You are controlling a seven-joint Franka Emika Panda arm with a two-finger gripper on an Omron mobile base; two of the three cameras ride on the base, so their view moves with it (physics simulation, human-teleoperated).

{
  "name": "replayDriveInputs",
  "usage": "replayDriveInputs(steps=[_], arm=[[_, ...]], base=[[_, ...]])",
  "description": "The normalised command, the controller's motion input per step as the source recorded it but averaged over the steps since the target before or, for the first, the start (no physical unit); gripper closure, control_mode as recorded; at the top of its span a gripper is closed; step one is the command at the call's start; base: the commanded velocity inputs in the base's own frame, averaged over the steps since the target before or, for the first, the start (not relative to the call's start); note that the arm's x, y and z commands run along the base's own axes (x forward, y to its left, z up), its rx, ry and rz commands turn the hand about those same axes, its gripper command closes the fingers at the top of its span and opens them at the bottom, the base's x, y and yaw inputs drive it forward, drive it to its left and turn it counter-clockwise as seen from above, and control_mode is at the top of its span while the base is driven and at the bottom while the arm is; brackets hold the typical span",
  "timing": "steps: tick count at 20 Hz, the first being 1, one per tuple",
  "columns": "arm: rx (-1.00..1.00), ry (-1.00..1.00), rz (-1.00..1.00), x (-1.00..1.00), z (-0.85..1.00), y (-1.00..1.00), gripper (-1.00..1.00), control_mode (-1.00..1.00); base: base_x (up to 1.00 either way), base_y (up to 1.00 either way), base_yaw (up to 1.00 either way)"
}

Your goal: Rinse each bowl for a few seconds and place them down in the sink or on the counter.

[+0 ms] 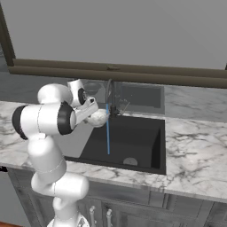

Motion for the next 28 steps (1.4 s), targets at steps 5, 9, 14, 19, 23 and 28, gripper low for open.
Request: replayDriveInputs(steps=[5,9,14,19,23,28], arm=[[0.0,-0.03,-0.03,-0.17,0.0,0.0,1.0,-1.0],[0.0,-0.01,-0.03,-0.08,0.0,0.0,1.0,-1.0],[0.0,0.0,0.0,-0.01,0.05,0.07,1.0,-1.0],[0.02,0.0,0.0,-0.03,0.11,0.16,1.0,-1.0],[0.02,0.0,0.02,-0.08,0.11,0.2,1.0,-1.0],[0.02,0.0,0.05,-0.15,0.07,0.25,1.0,-1.0]], base=[[0.0,0.0,0.0],[0.0,0.0,0.0],[0.0,0.0,0.0],[0.0,0.0,0.0],[0.0,0.0,0.0],[0.0,0.0,0.0]])
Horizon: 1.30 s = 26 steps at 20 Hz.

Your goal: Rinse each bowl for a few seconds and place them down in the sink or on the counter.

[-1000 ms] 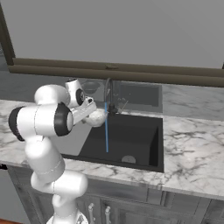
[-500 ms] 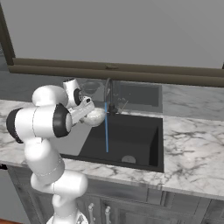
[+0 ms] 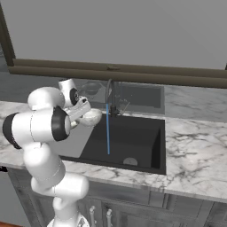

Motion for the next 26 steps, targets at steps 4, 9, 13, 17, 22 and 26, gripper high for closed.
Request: replayDriveInputs(steps=[4,9,13,17,22,26], arm=[[0.0,0.0,0.07,-0.27,0.09,0.18,1.0,-1.0],[0.0,0.0,0.11,-0.3,0.11,0.18,1.0,-1.0],[0.0,0.0,0.16,-0.27,0.17,0.13,1.0,-1.0],[0.0,0.01,0.21,-0.19,0.18,0.12,1.0,-1.0],[0.0,0.03,0.23,-0.07,0.21,0.2,1.0,-1.0],[0.0,0.05,0.28,-0.1,0.13,0.2,1.0,-1.0]], base=[[0.0,0.0,0.0],[0.0,0.0,0.0],[0.0,0.0,0.0],[0.0,0.0,0.0],[0.0,0.0,0.0],[0.0,0.0,0.0]])
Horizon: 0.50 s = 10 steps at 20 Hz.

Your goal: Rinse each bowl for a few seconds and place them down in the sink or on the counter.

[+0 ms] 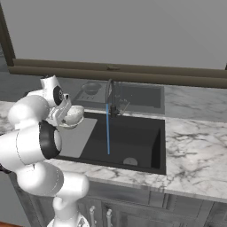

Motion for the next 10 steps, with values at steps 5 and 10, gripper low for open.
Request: replayDriveInputs(steps=[5,10], arm=[[0.02,0.09,0.27,-0.16,0.06,0.34,1.0,-1.0],[0.04,0.11,0.25,-0.16,0.13,0.3,1.0,-1.0]], base=[[0.0,0.0,0.0],[0.0,0.0,0.0]])
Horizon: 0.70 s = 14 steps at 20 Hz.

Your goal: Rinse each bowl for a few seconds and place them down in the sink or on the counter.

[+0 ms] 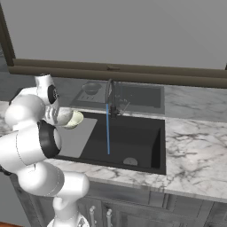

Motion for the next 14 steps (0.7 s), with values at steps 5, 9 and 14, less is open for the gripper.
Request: replayDriveInputs(steps=[5,9,14], arm=[[0.02,0.08,0.23,-0.17,0.13,0.21,1.0,-1.0],[0.0,0.04,0.21,-0.12,0.09,0.13,1.0,-1.0],[0.0,0.0,0.13,0.0,-0.03,0.1,1.0,-1.0]], base=[[0.0,0.0,0.0],[0.0,0.0,0.0],[0.0,0.0,0.0]])
